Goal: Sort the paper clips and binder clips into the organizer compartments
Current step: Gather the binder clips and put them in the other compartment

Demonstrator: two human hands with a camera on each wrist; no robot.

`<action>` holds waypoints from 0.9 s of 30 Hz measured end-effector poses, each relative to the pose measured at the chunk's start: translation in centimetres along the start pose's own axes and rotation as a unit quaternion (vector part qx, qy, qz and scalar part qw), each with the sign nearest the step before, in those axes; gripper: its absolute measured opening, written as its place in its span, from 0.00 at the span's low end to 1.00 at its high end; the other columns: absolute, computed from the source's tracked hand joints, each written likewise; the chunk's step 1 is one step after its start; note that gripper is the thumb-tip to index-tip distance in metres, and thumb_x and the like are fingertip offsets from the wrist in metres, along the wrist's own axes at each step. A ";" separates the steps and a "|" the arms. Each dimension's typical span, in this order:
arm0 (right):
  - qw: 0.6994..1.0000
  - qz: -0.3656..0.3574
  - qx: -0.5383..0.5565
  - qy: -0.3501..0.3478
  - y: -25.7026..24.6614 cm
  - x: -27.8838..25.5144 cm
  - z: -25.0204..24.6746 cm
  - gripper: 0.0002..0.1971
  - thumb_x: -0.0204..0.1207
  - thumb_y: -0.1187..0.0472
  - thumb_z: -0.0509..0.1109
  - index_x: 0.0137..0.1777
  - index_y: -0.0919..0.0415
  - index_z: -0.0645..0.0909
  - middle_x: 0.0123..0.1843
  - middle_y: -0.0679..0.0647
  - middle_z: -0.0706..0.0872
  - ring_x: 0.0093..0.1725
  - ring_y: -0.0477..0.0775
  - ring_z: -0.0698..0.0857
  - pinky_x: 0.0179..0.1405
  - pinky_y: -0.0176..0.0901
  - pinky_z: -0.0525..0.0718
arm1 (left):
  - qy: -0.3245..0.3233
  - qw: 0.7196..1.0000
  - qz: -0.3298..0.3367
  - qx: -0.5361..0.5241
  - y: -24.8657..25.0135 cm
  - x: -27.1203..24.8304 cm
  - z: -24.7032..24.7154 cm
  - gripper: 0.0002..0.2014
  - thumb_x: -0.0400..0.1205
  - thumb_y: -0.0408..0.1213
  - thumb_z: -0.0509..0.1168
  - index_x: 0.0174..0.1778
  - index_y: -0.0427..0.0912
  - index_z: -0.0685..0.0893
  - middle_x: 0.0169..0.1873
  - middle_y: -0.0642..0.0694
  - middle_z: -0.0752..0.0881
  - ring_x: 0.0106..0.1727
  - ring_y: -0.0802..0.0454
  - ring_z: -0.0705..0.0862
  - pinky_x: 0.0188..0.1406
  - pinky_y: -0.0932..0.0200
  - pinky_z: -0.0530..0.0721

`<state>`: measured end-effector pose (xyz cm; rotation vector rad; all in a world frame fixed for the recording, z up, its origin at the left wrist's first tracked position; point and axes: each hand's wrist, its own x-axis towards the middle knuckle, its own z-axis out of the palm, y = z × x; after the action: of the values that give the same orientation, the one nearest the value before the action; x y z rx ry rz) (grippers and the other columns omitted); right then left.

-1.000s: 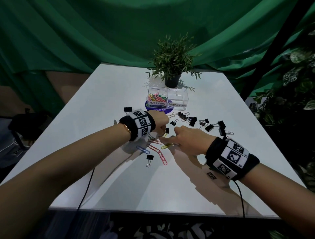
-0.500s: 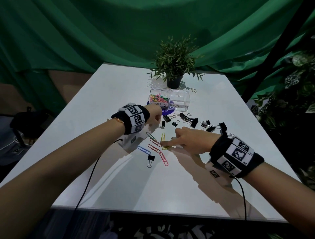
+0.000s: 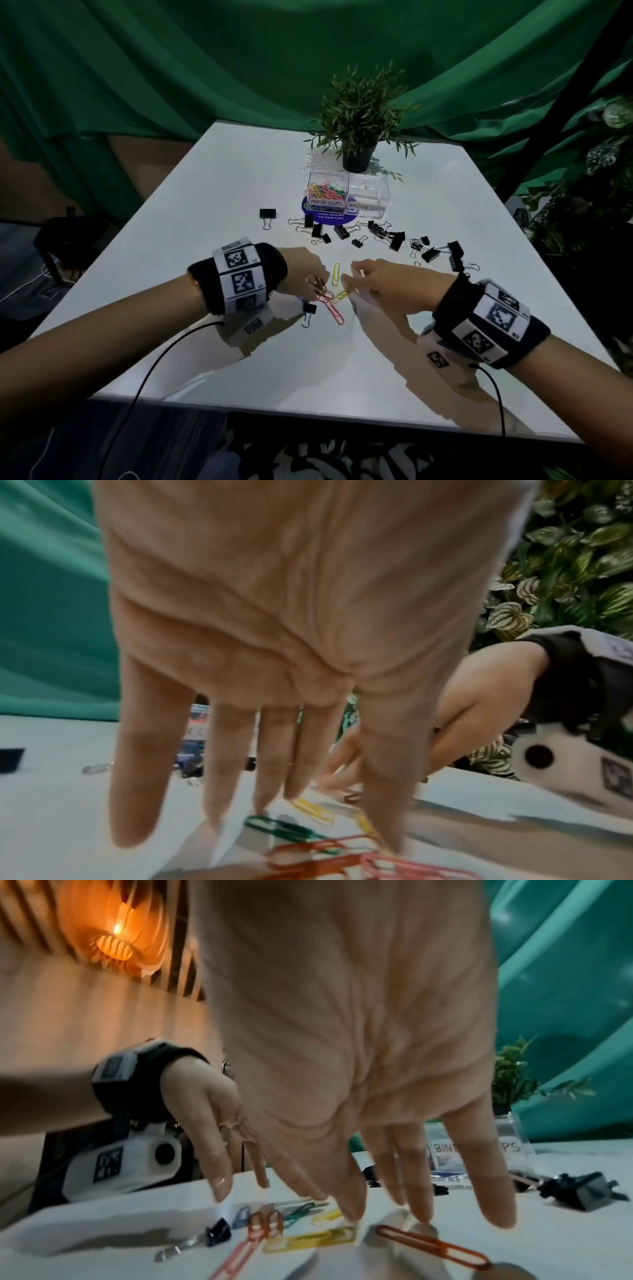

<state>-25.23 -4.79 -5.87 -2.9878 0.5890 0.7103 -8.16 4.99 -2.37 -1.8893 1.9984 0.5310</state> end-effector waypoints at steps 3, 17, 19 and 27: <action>0.994 0.060 0.061 0.071 -0.7 -1.0 -1.7 0.28 0.71 0.43 0.74 0.63 0.61 0.74 0.58 0.58 0.77 0.53 0.59 0.80 0.47 0.46 0.78 | 0.017 0.998 -0.057 -0.001 -0.6 -1.1 -0.5 0.46 0.64 0.62 0.76 0.74 0.44 0.70 0.67 0.45 0.79 0.66 0.45 0.79 0.63 0.50 0.81; 0.967 0.122 0.210 0.078 -1.6 1.5 -2.7 0.47 0.51 0.37 0.83 0.67 0.60 0.71 0.62 0.56 0.78 0.57 0.56 0.78 0.53 0.48 0.79 | 0.007 0.988 -0.127 -0.084 -0.5 0.5 -1.3 0.42 0.58 0.60 0.80 0.62 0.40 0.74 0.48 0.45 0.89 0.39 0.51 0.84 0.32 0.60 0.78; 0.966 0.126 0.206 0.092 -1.7 1.2 -2.6 0.49 0.52 0.33 0.81 0.68 0.58 0.70 0.64 0.54 0.78 0.59 0.56 0.79 0.53 0.49 0.80 | 0.031 0.988 -0.126 -0.082 -0.7 0.7 -1.1 0.40 0.57 0.66 0.77 0.56 0.40 0.81 0.48 0.47 0.89 0.48 0.49 0.85 0.33 0.61 0.76; 0.971 0.103 0.188 0.107 -2.9 2.1 -2.1 0.46 0.55 0.35 0.81 0.70 0.53 0.66 0.65 0.56 0.74 0.62 0.59 0.78 0.47 0.49 0.76 | 0.016 0.987 -0.101 -0.121 -1.4 1.2 -0.3 0.20 0.64 0.50 0.81 0.42 0.38 0.92 0.37 0.46 0.93 0.30 0.56 0.85 0.30 0.65 0.80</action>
<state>-21.57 -3.05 -5.08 -2.6844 0.9361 0.2420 -6.83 3.74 -2.77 -2.2259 1.8016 0.7172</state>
